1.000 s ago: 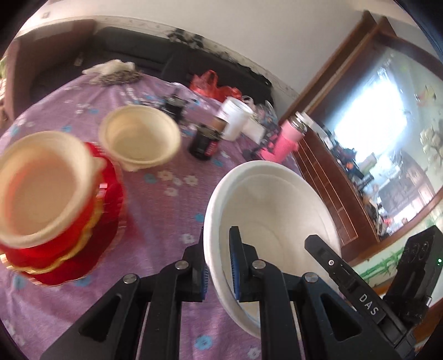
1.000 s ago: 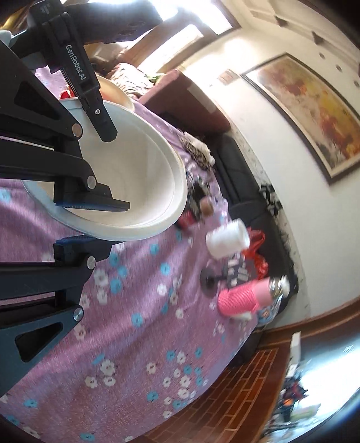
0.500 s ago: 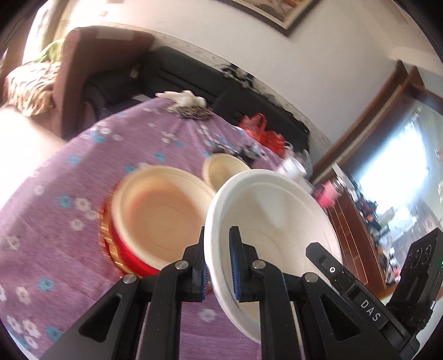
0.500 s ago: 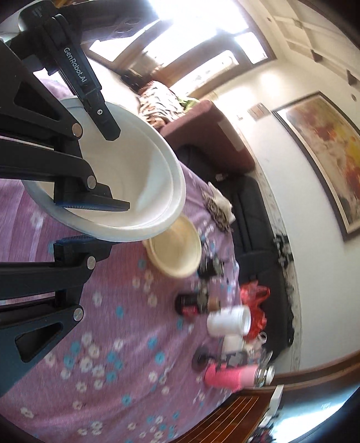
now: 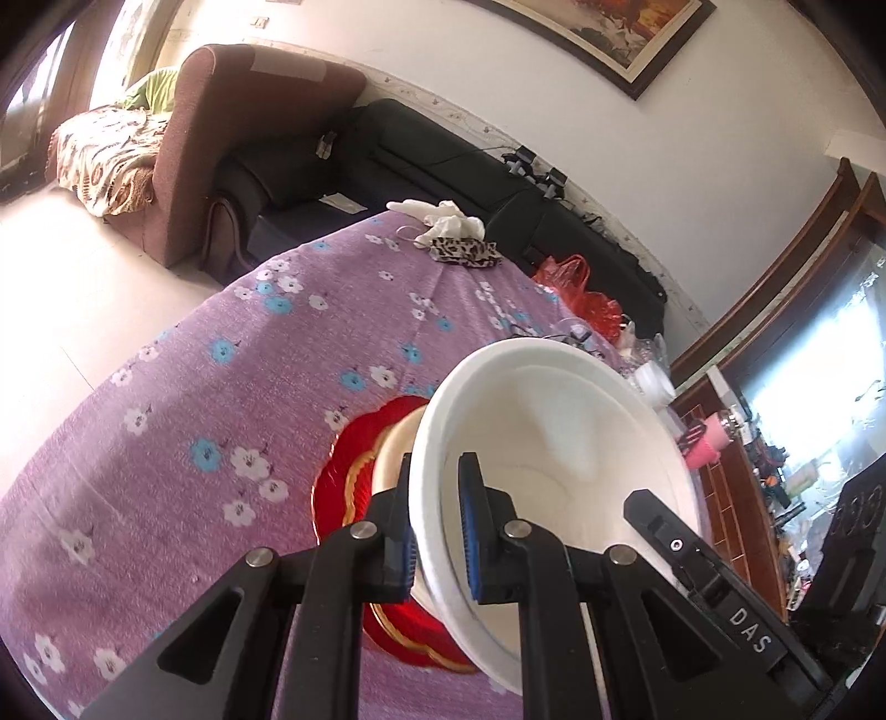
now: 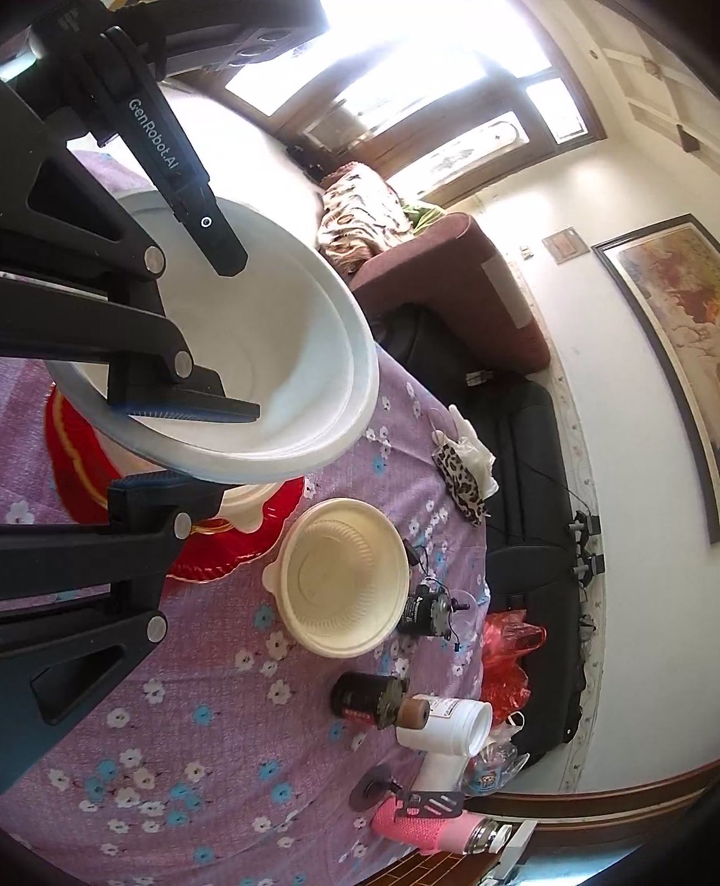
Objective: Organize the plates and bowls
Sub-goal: 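Carry the white bowl with both grippers over the beige bowl on the plates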
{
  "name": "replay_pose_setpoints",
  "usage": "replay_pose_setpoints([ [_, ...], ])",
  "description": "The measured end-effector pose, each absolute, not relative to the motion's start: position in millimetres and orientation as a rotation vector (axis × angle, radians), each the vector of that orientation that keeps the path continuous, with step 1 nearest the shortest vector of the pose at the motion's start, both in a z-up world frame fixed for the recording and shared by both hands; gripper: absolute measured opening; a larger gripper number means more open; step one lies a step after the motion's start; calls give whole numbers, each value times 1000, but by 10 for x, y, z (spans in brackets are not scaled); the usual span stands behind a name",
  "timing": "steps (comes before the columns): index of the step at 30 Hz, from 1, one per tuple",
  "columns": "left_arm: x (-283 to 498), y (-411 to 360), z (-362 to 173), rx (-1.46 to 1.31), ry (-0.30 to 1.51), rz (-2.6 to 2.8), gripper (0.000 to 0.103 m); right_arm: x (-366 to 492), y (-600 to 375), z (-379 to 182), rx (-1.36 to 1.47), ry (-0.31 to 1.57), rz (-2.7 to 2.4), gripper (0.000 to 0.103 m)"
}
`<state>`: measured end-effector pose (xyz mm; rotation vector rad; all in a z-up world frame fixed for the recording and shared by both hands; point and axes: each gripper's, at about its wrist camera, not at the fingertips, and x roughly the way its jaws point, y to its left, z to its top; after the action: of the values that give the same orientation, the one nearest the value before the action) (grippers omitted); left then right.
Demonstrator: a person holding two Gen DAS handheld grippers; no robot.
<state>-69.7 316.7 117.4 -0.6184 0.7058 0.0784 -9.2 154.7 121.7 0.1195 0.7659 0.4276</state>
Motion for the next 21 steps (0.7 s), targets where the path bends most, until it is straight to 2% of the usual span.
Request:
replay_pose_setpoints([
  [21, -471, 3119, 1017, -511, 735, 110, 13, 217, 1630, 901, 85, 845, 380, 17],
])
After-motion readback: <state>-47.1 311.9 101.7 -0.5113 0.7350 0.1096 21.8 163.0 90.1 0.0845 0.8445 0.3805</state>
